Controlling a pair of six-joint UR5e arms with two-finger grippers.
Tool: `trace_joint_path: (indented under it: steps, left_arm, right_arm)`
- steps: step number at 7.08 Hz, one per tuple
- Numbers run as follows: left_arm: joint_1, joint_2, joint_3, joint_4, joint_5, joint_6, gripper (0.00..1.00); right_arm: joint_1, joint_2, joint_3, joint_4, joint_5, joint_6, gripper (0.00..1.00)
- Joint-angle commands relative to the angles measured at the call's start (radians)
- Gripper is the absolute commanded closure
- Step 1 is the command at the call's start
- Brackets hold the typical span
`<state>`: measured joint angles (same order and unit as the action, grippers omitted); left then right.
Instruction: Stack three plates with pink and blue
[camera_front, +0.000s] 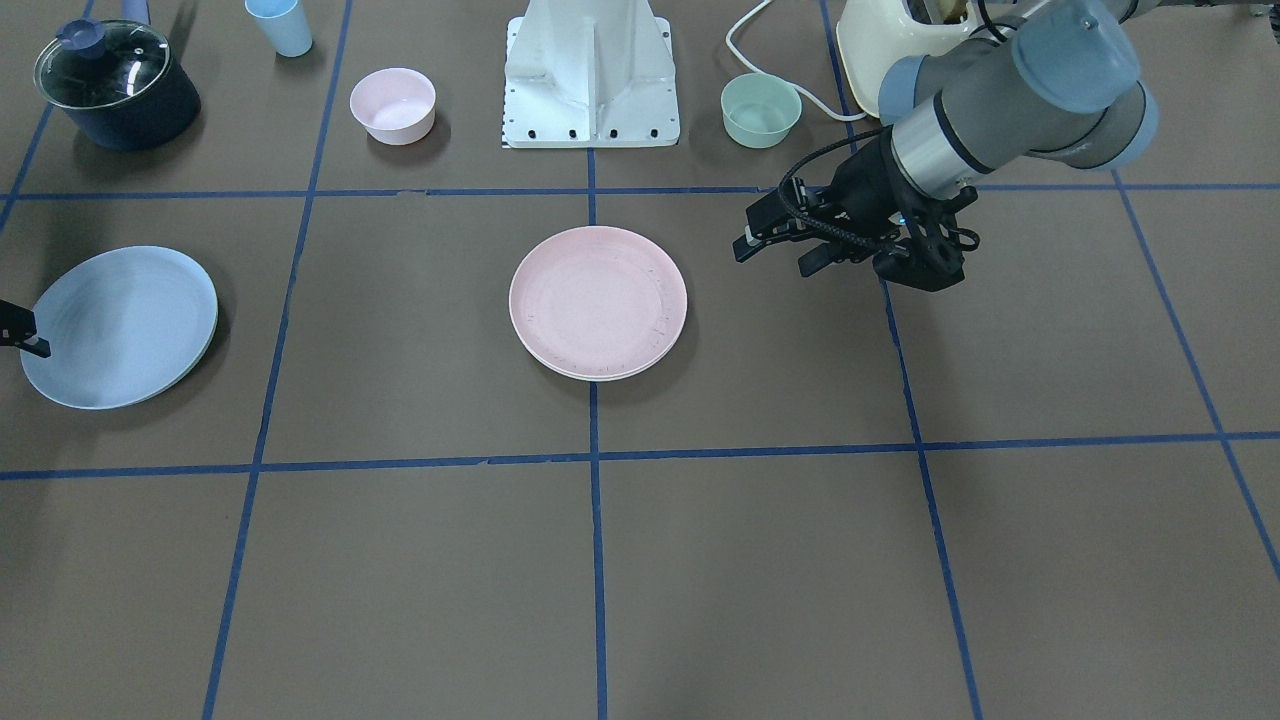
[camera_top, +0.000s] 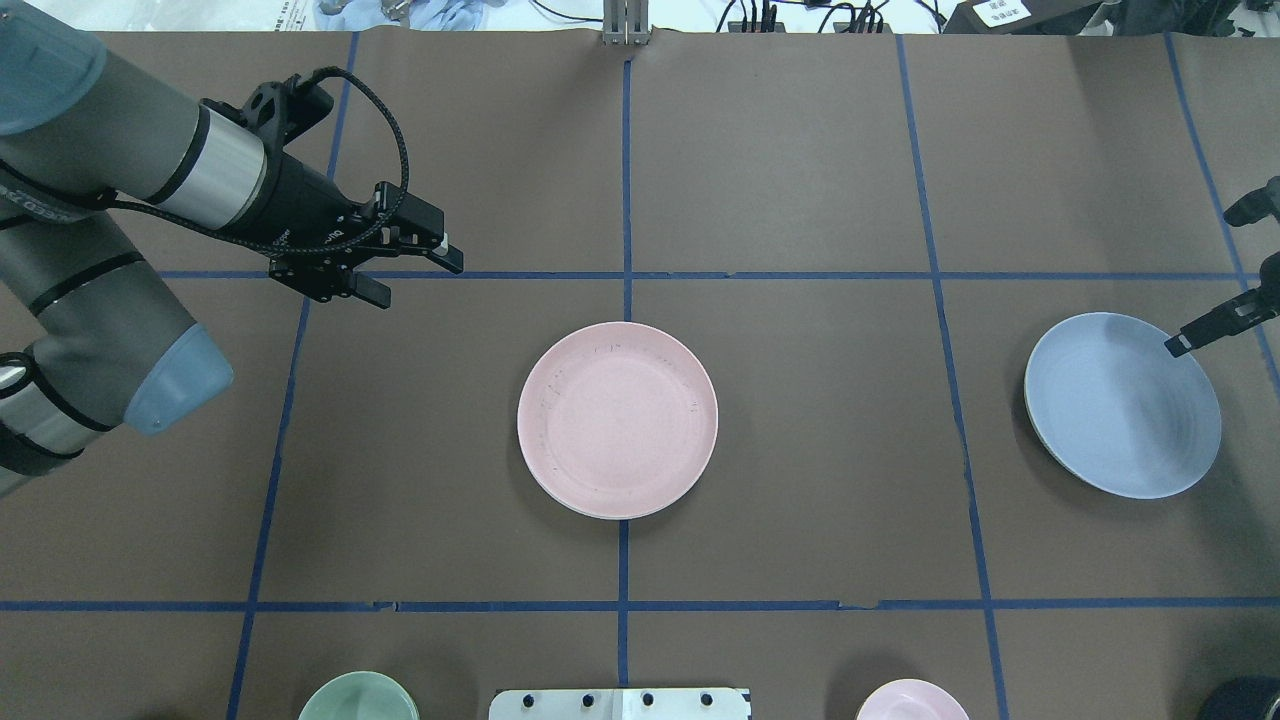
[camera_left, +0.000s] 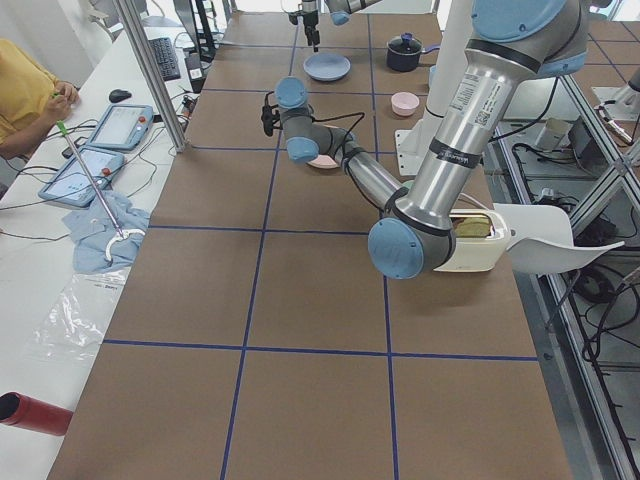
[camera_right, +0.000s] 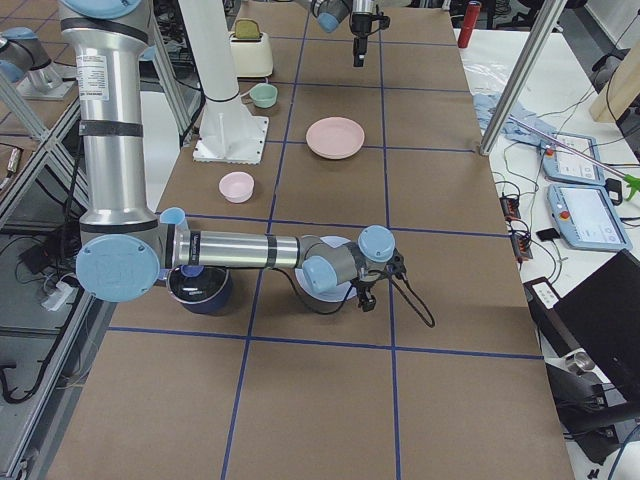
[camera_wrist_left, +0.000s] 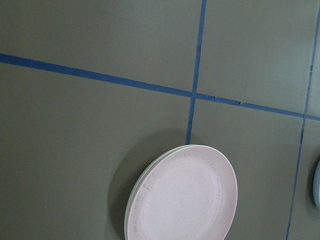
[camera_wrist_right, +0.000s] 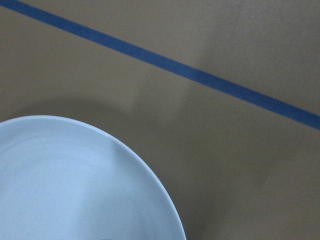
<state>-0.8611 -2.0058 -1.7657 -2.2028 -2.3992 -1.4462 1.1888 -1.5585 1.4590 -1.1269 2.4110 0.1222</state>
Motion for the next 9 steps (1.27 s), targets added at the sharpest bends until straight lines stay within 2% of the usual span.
trace_joint_path:
  steps: [1, 2, 3, 4, 6, 7, 8, 9]
  left_arm:
    - [-0.001, 0.002, -0.005, 0.0, -0.002, -0.002, 0.01]
    - [-0.001, 0.005, -0.006, 0.0, 0.0, -0.002, 0.01]
    - [-0.004, 0.005, -0.012, 0.0, 0.0, -0.002, 0.01]
    - [-0.004, 0.022, -0.027, 0.0, -0.002, -0.002, 0.01]
    - [-0.007, 0.028, -0.035, 0.0, -0.002, -0.002, 0.01]
    - [-0.007, 0.028, -0.041, 0.0, -0.002, -0.002, 0.01]
    - [-0.007, 0.028, -0.057, 0.0, -0.002, -0.003, 0.01]
    - [-0.009, 0.044, -0.07, 0.003, -0.002, -0.003, 0.01]
  right_arm:
    - [-0.032, 0.0, -0.014, 0.001, -0.006, 0.007, 0.22]
    - [-0.032, 0.0, -0.023, 0.001, -0.004, 0.005, 0.91]
    - [-0.034, 0.002, -0.052, 0.012, -0.003, 0.001, 0.89]
    - [-0.034, 0.002, -0.066, 0.028, -0.003, 0.005, 1.0]
    - [-0.034, 0.012, -0.051, 0.026, 0.026, 0.016, 1.0]
    - [-0.029, 0.027, -0.025, 0.021, 0.087, 0.058, 1.0]
    - [-0.026, 0.009, 0.047, 0.016, 0.147, 0.118, 1.0]
    - [-0.025, 0.009, 0.123, 0.027, 0.224, 0.269, 1.0]
